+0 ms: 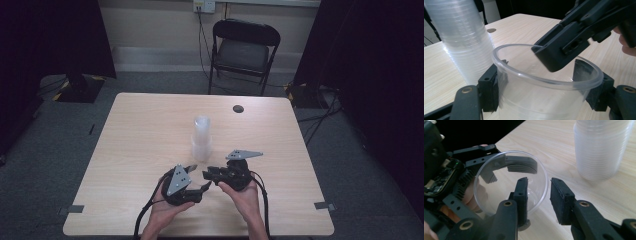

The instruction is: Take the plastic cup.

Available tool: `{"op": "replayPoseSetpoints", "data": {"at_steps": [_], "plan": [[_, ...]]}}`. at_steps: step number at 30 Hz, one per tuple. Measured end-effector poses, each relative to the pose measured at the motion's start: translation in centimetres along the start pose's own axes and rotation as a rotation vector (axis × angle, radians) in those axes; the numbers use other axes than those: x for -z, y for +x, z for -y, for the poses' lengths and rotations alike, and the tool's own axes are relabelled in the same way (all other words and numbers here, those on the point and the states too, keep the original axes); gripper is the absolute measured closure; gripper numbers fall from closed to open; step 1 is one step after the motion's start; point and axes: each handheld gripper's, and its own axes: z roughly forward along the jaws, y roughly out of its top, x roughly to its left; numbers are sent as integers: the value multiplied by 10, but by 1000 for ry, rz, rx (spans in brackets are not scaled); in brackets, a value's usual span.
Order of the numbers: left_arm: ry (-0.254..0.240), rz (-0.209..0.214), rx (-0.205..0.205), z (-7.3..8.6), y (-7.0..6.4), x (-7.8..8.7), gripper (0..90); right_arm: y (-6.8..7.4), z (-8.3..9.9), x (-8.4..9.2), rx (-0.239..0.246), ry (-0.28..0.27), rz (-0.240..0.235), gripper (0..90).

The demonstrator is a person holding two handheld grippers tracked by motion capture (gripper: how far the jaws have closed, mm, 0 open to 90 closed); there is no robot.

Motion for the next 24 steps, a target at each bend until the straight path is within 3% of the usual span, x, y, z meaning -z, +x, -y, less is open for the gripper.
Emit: {"op": "replayPoseSetpoints", "data": {"at_steps": [6, 12, 24], "plan": [[-3, 4, 8, -3, 7, -1, 283, 0, 0, 3, 10, -43, -21, 673], [-15, 0, 59, -4, 13, -1, 283, 0, 0, 9, 13, -103, -25, 667], [-11, -12, 85, -6, 19, -1, 284, -3, 6, 19, 6, -124, -4, 666]]}}
